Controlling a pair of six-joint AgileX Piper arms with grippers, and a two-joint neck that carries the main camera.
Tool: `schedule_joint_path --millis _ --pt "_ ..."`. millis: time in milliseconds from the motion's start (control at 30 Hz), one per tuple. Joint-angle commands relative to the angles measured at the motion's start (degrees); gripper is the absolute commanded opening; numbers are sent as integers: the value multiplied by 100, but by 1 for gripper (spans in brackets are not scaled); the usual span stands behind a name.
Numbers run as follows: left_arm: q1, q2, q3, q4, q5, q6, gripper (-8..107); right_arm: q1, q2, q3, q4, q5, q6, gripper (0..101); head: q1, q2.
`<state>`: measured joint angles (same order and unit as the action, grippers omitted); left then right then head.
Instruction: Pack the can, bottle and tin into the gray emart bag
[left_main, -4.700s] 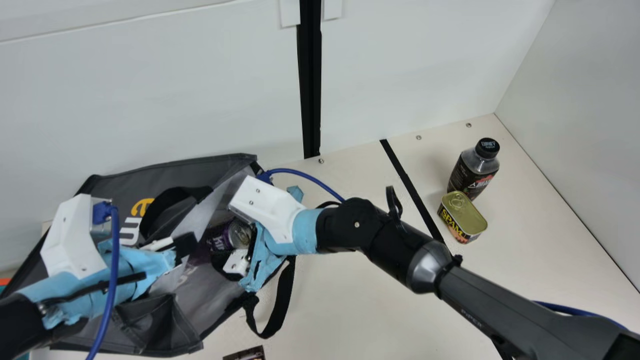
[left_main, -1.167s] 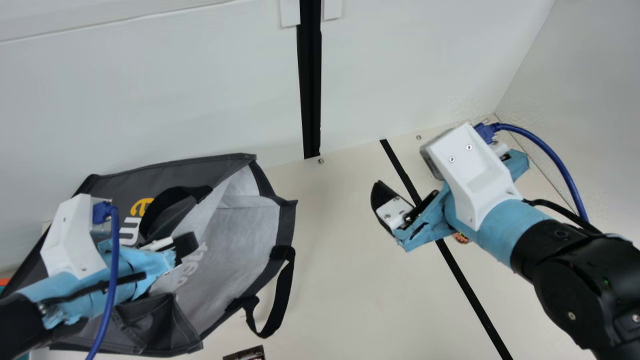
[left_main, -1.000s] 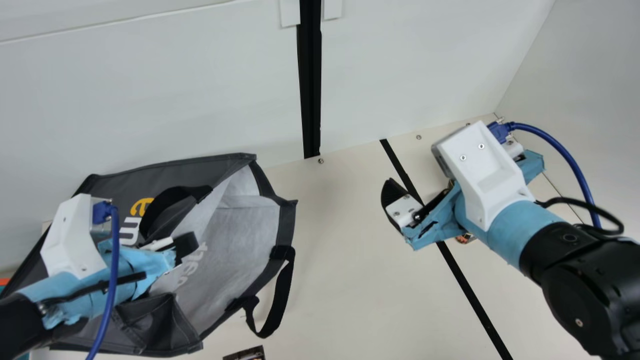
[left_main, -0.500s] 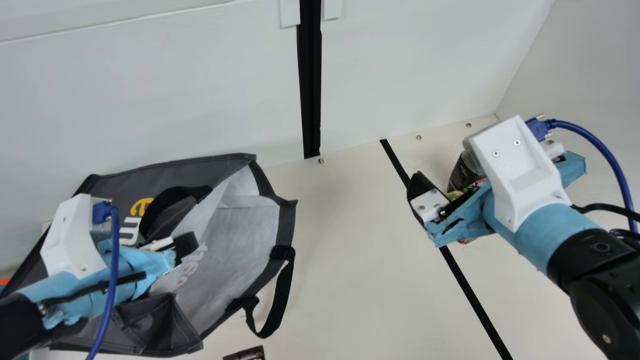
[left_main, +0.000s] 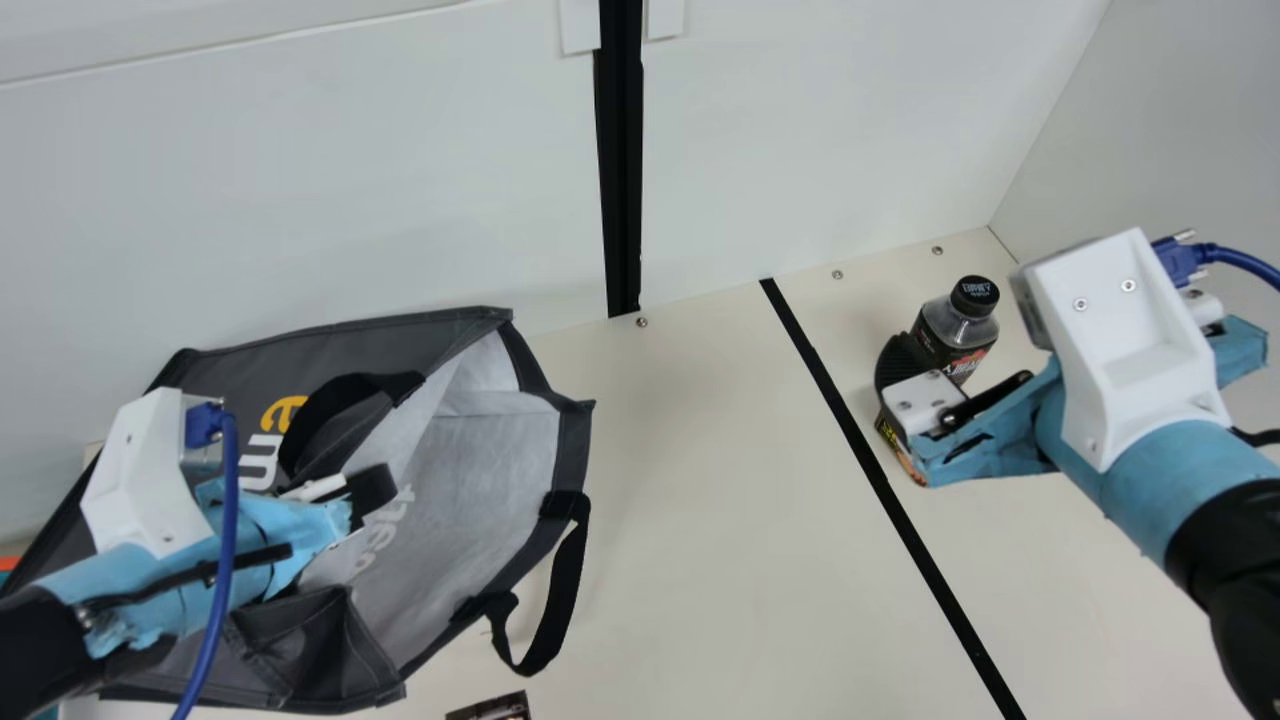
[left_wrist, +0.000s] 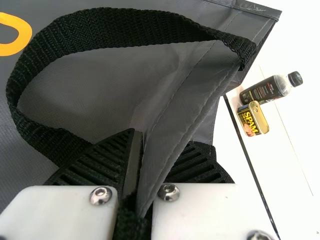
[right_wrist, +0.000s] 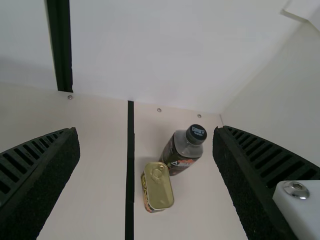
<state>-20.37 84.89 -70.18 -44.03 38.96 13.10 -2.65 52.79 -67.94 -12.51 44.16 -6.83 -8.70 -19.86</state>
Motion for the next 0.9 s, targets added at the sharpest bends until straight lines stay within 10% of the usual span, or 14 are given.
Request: schedule_joint_path --millis 0,867 --pt "0 0 0 0 0 0 10 -108 -16 -24 -7 87 60 91 -130 -14" --pt "0 0 0 0 0 0 10 -155 114 -1206 -643 2221 1069 91 -130 -14"
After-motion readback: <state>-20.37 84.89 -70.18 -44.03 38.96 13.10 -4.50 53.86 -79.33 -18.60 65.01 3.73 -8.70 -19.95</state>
